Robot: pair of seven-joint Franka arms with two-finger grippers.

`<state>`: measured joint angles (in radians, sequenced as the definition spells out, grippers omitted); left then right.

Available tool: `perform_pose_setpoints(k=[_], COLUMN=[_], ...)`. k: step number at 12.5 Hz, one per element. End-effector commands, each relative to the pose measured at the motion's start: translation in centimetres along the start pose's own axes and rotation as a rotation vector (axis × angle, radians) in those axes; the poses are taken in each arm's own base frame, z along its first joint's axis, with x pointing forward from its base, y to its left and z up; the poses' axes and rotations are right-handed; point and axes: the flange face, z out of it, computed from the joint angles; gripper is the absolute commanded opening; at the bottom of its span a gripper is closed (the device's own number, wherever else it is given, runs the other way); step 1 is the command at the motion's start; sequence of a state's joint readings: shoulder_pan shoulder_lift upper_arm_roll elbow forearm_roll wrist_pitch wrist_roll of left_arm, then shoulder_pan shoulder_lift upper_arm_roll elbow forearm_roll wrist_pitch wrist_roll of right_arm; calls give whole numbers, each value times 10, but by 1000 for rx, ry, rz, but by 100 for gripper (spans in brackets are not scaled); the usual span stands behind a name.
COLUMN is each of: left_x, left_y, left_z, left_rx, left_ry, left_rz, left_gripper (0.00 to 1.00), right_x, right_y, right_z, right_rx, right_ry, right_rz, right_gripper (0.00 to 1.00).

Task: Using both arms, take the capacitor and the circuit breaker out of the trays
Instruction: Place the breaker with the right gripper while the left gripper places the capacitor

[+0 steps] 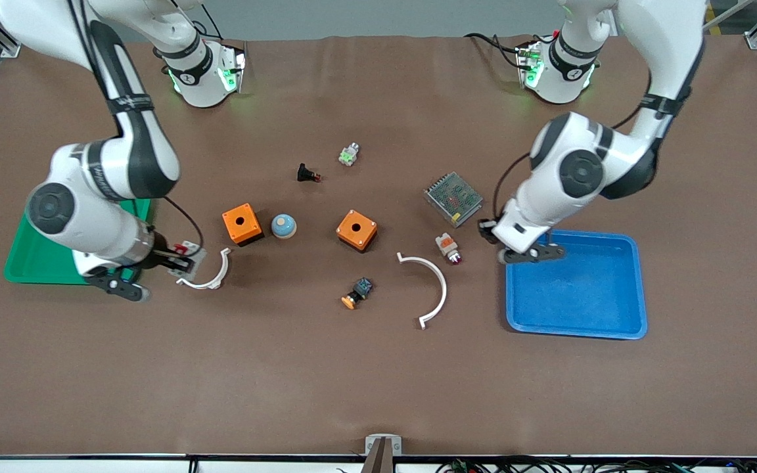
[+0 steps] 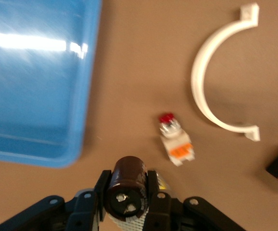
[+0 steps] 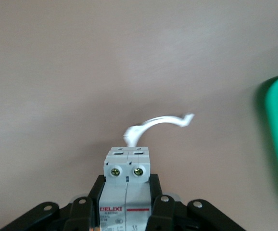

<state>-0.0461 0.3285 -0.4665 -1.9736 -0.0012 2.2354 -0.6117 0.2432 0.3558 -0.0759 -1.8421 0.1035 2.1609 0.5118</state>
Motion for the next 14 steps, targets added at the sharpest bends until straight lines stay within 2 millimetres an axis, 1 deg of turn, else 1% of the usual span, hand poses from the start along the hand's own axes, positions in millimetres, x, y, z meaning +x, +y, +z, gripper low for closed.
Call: perform_pose_setpoints(k=[1,2,4,5,6,7,8,9,10,11,12,13,14], left_x=[-35,-50,-81,-85,-91,-101,-106,-106,-109,-112,-114,-113,-110], left_y=[47,67,103,111,117,127,136,141,150,159,164,171,174], left_z=[21,38,73,83,98,108,120,128,138,147,160,167,172], left_rx=[50,47,39,34,38,36,33,34,36,31,40,41,41], left_ry=[11,8,4,22,29,33,34,35,36,44,46,59,72], left_rz=[-29,-67,-157,-176,-201,-219,-242,-261,-272,-287,-300,-310,-330], left_gripper=[1,1,1,1,1,1,1,1,1,1,1,4,14], right_x=[13,12,9,5,4,4,5,6,10,20,28,41,50], right_y=[-31,-39,-48,-54,-57,-57,-56,-56,-55,-54,-46,-34,-18], right_z=[34,53,80,94,104,110,111,109,104,90,80,64,37], right_rx=[20,21,15,13,12,8,7,9,13,28,22,6,-13], right_ry=[20,33,37,40,45,42,41,42,47,65,55,31,-14], right_rz=[64,58,71,75,80,82,85,86,90,91,102,108,70], right_gripper=[2,2,2,2,4,10,22,47,65,91,100,100,100])
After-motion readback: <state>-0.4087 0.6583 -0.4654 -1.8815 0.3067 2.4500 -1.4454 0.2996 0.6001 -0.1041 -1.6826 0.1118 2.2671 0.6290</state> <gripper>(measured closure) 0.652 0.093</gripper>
